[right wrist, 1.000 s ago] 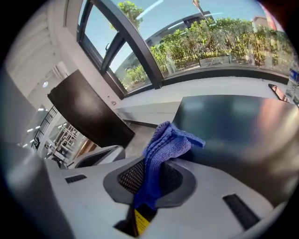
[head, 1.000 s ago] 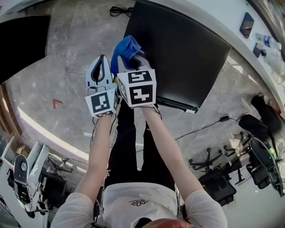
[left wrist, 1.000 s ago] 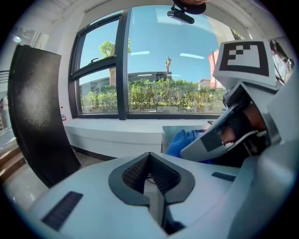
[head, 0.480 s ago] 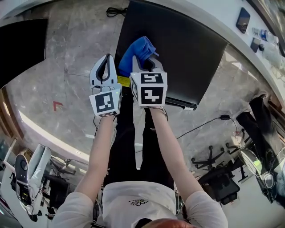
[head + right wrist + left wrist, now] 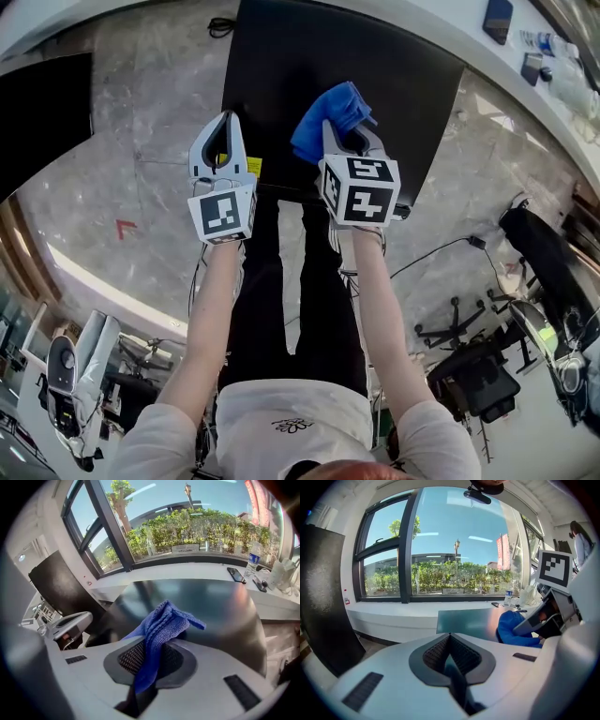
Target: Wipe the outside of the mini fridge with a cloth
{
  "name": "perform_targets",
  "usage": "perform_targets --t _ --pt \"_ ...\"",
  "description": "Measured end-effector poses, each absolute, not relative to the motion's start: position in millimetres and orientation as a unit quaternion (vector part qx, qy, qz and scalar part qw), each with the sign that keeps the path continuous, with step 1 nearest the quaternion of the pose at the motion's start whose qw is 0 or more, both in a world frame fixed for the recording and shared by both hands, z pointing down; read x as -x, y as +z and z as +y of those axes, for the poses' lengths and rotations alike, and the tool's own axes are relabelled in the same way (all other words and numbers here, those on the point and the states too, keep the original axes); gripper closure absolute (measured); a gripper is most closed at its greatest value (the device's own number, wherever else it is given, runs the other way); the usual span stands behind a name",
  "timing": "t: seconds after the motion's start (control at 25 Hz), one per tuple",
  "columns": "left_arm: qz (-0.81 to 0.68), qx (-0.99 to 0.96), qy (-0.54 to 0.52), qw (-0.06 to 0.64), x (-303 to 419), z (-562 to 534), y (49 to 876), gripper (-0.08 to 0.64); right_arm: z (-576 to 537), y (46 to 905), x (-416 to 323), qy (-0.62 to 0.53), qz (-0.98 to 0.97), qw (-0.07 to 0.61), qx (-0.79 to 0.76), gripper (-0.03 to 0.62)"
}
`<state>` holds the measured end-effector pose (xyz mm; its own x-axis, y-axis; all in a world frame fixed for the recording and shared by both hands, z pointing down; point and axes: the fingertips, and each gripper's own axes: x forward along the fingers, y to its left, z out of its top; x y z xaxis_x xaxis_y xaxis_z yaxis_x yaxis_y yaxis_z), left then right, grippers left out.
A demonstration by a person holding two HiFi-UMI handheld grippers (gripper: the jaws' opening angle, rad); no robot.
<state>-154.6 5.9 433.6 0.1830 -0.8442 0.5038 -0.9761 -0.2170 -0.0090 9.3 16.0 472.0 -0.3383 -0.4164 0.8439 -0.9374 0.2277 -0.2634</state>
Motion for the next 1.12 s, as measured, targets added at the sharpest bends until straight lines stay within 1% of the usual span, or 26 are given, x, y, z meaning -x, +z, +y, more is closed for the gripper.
perform_targets --t 0.24,0.64,1.12 --pt "-0.595 -0.757 0.217 0.162 133 14 435 0.555 26 471 -57 0.380 -0.701 0.347 -0.494 0.520" --pt "-0.588 -0.763 0.214 0.160 101 12 439 0.555 32 472 -138 0.330 -0.686 0.408 -0.504 0.520" --pt "-0.590 -0.761 0.222 0.154 101 16 436 0.555 44 472 -219 0.317 -0.637 0.432 -0.554 0.520"
